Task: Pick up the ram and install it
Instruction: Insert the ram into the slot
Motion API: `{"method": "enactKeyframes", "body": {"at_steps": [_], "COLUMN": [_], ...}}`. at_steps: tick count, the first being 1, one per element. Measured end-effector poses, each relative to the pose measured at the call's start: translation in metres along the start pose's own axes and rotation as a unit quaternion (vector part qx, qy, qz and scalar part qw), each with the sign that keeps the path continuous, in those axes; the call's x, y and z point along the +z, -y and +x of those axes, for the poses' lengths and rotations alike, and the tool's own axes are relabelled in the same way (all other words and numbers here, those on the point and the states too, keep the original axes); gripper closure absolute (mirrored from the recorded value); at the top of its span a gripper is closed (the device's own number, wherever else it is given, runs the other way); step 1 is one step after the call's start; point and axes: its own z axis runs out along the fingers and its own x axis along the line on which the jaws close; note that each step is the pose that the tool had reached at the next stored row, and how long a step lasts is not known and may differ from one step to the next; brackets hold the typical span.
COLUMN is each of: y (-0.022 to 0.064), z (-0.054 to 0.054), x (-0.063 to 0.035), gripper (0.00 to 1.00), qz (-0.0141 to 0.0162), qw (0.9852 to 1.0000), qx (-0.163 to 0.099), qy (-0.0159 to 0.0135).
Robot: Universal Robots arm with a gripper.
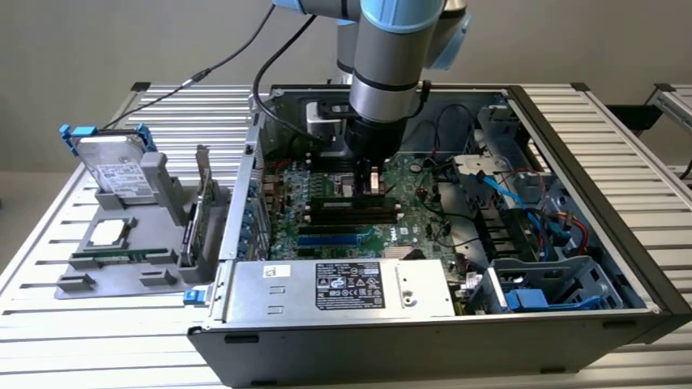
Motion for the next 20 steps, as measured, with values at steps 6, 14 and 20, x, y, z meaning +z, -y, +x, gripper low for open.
{"method": "enactKeyframes", "body": {"at_steps": [6, 14, 20], "y": [-0.0001, 0.0003, 0.0054], "z": [0.0013, 0.0053, 0.0094], "x": [-0.0005, -0.0035, -0.0045], "gripper": [0.86, 0.86, 0.86], "qz": [-0.0002, -0.0023, -0.0036], "qw": [1.0000, 1.0000, 1.0000], "qx": [0.000, 0.000, 0.000], "qy": [-0.0019, -0.0048, -0.0047]}}
